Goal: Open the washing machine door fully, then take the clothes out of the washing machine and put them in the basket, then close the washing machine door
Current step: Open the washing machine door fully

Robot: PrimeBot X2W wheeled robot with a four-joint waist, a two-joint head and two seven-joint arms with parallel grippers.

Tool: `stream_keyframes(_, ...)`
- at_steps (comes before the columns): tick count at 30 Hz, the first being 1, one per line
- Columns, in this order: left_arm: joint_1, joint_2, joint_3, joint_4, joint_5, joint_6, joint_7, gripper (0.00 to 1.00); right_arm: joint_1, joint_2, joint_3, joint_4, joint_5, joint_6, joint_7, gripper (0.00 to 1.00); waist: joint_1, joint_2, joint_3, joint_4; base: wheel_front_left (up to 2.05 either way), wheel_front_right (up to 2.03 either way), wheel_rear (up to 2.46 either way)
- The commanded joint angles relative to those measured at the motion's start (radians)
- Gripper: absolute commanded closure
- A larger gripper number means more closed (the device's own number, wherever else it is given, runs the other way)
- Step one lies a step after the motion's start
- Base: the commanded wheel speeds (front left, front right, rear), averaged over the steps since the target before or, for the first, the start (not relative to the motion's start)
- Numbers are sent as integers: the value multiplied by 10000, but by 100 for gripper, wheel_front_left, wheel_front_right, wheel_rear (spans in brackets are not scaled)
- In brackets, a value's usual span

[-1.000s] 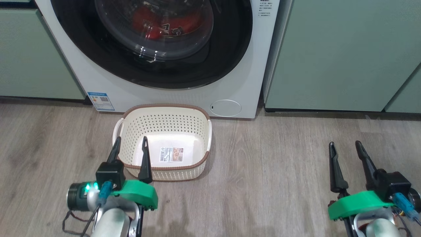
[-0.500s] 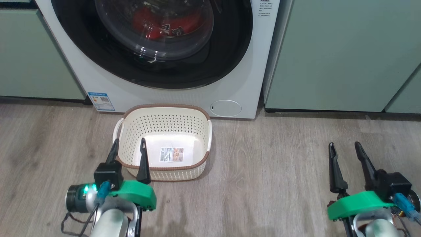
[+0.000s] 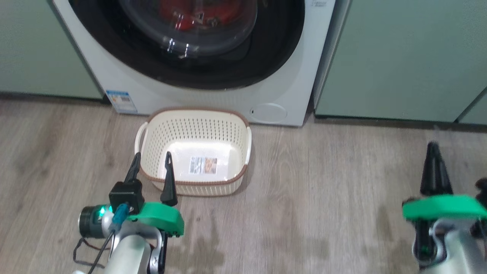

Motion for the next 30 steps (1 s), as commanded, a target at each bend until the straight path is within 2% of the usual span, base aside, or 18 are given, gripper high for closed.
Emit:
stream_keyframes(1, -602, 63, 217, -366, -86, -5, -67, 0, -819, -142, 186, -140, 689, -7, -107, 100, 0, 0, 398, 136, 0, 0, 0)
stream_keyframes(3, -723, 63, 59, -462, -190, -82, -67, 0, -1388, -226, 107, 199, 1879, -7, -107, 100, 0, 0, 752, 219, 0, 0, 0)
stream_keyframes(5, -868, 63, -89, -520, -247, -87, -67, 0, -2020, -590, 311, 670, 3412, -7, -107, 100, 0, 0, 1102, 317, 0, 0, 0)
stream_keyframes(7, -978, 62, -269, -569, -335, -49, -67, 0, -2662, -1143, 742, 1199, 5159, -7, -40, 100, 0, 0, 1433, 430, 0, 0, 0)
stream_keyframes(10, -1149, 62, -473, -669, -482, 50, -67, 0, -3574, -2079, 1266, 1499, 7382, -7, 712, 100, 0, 0, 1942, 603, 0, 0, 0)
stream_keyframes(11, -1149, 62, -473, -669, -482, 50, -67, 0, -3574, -2079, 1266, 1499, 7382, -7, 712, 100, 0, 0, 1942, 603, 0, 0, 0)
stream_keyframes(15, -1366, 62, -772, -838, -631, 173, -67, 0, -4615, -3186, 1520, 1551, 9348, -7, 2150, 100, 0, 0, 2576, 869, 0, 0, 0)
stream_keyframes(19, -1600, 62, -1022, -998, -750, 316, -67, 0, -5527, -4023, 1636, 1494, 10334, -7, 3522, 100, 0, 0, 3161, 1136, 0, 0, 0)
stream_keyframes(22, -1817, 62, -1088, -1064, -856, 388, -67, 0, -6230, -4517, 1782, 1485, 10538, -7, 4272, 100, 0, 0, 3596, 1292, 0, 0, 0)
stream_keyframes(30, -2218, 62, -1163, -1324, -994, 520, -67, 0, -8002, -5166, 2246, 1499, 10778, -7, 5955, 100, 0, 0, 4633, 1624, 0, 0, 0)
